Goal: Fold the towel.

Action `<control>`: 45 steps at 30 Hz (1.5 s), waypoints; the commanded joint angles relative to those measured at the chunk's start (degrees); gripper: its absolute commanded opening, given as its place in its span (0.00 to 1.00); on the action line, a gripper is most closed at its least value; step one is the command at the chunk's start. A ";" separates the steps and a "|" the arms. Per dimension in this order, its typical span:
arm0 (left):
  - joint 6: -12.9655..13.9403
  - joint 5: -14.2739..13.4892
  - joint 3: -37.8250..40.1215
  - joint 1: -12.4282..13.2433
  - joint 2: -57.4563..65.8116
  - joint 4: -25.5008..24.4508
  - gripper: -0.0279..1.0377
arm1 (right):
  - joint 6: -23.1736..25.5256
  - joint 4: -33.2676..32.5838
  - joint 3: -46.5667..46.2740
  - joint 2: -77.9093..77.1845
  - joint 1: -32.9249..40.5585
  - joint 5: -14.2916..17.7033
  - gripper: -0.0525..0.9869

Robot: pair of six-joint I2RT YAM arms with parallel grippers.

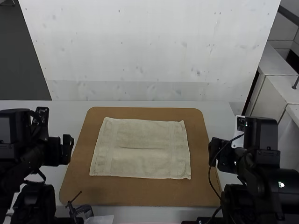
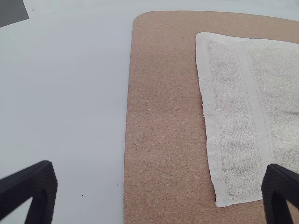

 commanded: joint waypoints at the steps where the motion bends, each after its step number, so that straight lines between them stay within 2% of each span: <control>1: -0.15 2.25 1.72 0.85 -2.46 0.28 0.94 | -0.18 0.40 1.39 -0.62 0.12 -1.23 0.97; 9: -0.24 2.25 1.72 0.85 -2.46 0.28 0.94 | -0.09 0.40 1.39 -0.62 0.12 -1.23 0.97; 12: -0.68 0.85 1.63 0.85 -2.46 0.28 0.94 | -0.09 0.40 1.48 -0.62 -0.24 -1.15 0.97; 14: -1.12 0.85 1.54 0.58 -2.63 0.45 0.91 | -0.09 0.49 1.48 -0.98 -0.50 -1.15 0.97; 17: -1.21 3.31 1.80 0.58 2.90 1.07 0.91 | -0.09 0.84 1.57 0.61 0.03 -1.23 0.97; 18: -1.56 3.31 2.16 0.58 5.36 1.24 0.91 | -0.09 1.10 1.83 1.84 0.20 -1.23 0.97; 22: -2.70 3.57 4.62 -0.30 14.68 5.99 0.93 | -0.09 6.81 1.92 12.21 1.43 -1.32 0.97; 27: -4.64 3.75 8.57 -0.65 32.96 11.35 0.92 | -0.09 16.75 3.85 31.81 1.43 -1.85 0.97; 30: -5.16 1.38 10.15 -0.65 42.89 15.48 0.92 | 1.05 20.79 7.02 44.11 1.43 -1.85 0.97; 32: -5.16 0.67 11.82 -0.38 48.43 17.59 0.92 | 2.02 22.81 9.56 52.02 1.52 -1.85 0.97; 35: -6.74 0.32 14.81 -0.38 55.99 18.91 0.92 | 4.31 25.09 14.05 63.01 3.10 -1.59 0.97; 39: -6.66 -4.69 16.75 -1.97 64.25 23.83 0.92 | 5.80 30.72 19.06 75.14 6.44 2.11 0.97; 43: -8.24 -5.30 19.73 -2.14 71.55 24.27 0.92 | 5.71 33.00 23.54 85.16 11.89 6.50 0.97; 45: -8.33 -5.74 20.70 -2.23 74.01 24.80 0.92 | 5.18 33.18 26.00 89.64 13.74 7.03 0.96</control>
